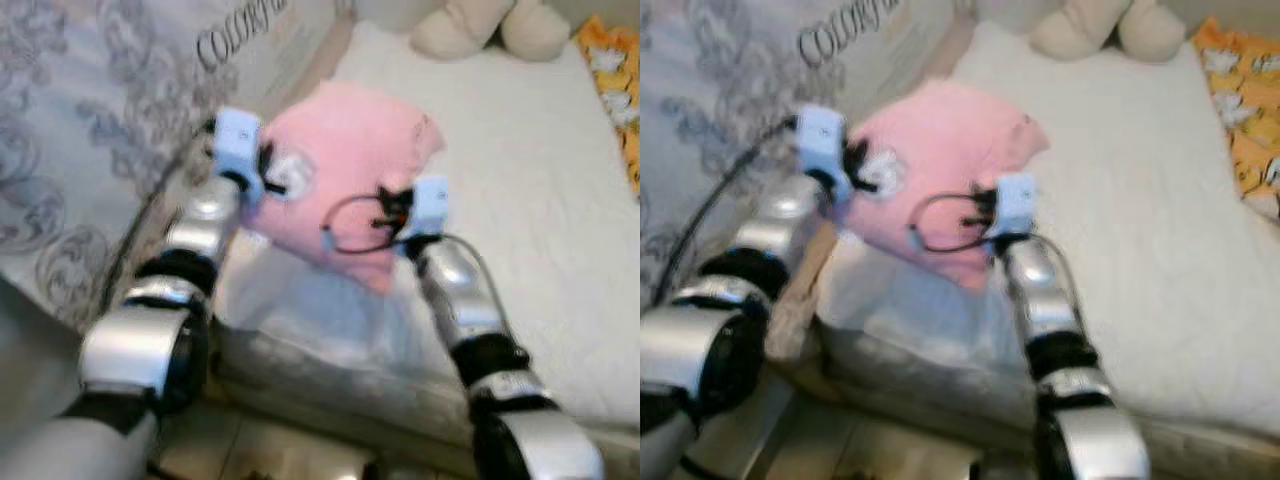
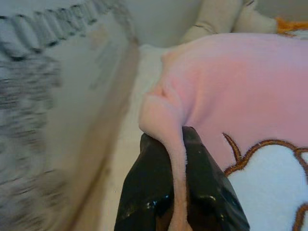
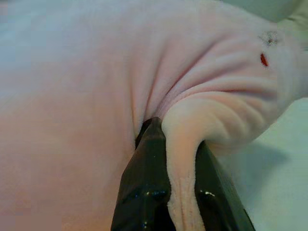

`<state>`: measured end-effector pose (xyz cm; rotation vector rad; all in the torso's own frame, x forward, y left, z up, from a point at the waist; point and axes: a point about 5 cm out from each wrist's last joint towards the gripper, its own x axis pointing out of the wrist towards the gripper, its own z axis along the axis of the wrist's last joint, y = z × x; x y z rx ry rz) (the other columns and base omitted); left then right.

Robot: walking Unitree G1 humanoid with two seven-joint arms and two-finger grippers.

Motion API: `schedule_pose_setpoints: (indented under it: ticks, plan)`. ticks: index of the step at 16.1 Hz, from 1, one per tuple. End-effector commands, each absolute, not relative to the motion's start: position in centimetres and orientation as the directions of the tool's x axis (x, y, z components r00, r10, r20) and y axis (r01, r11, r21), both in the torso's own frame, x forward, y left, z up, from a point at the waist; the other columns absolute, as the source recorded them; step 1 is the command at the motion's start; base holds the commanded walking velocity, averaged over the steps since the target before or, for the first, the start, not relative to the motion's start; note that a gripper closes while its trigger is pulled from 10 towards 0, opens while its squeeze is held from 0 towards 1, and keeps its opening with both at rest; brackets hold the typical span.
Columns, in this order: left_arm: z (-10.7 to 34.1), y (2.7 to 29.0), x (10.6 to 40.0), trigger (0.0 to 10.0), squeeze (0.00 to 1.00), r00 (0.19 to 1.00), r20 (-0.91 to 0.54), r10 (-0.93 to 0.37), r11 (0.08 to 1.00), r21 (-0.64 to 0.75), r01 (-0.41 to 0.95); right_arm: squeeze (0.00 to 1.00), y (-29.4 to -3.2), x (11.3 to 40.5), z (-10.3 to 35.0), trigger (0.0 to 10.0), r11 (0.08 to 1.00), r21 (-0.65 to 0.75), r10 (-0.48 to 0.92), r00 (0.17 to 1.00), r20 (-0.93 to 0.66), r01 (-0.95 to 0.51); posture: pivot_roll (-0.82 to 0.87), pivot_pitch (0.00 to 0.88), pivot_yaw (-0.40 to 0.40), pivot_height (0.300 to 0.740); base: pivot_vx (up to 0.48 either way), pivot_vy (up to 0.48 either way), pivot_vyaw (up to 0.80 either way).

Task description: Clean up the room

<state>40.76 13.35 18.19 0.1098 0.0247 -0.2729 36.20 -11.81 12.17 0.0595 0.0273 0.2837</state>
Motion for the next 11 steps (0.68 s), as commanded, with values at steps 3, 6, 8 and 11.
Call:
schedule_pose_setpoints:
  ticks: [3,6,8,11]
  plan:
    - [18.7,15.6,40.9,10.0,0.00,0.988,-0.021,-0.156,0.983,0.093,0.157,0.00,-10.9,37.3,12.8,10.0,0.933,-0.036,0.354,0.933,-0.069,-0.357,-0.16,0.025,0.040,0.740,0.480,0.000,0.00]
    - [17.4,16.1,40.6,10.0,0.00,0.994,-0.051,-0.100,0.988,0.111,0.105,0.00,-9.9,37.6,12.1,10.0,0.885,-0.125,0.427,0.888,-0.169,-0.449,-0.12,0.088,0.016,0.740,0.480,0.000,0.00]
    - [15.4,17.7,39.9,10.0,0.00,0.994,-0.108,0.023,0.986,0.167,-0.004,0.00,-8.7,37.0,10.4,10.0,0.848,-0.139,0.463,0.842,-0.277,-0.512,-0.09,0.173,-0.007,0.740,0.240,0.000,0.00]
    - [13.0,18.4,38.9,10.0,0.00,0.983,-0.172,0.066,0.985,0.165,-0.038,0.00,-8.1,36.3,8.6,10.0,0.840,-0.148,0.447,0.820,-0.357,-0.522,-0.06,0.227,-0.022,0.740,0.000,0.000,0.00]
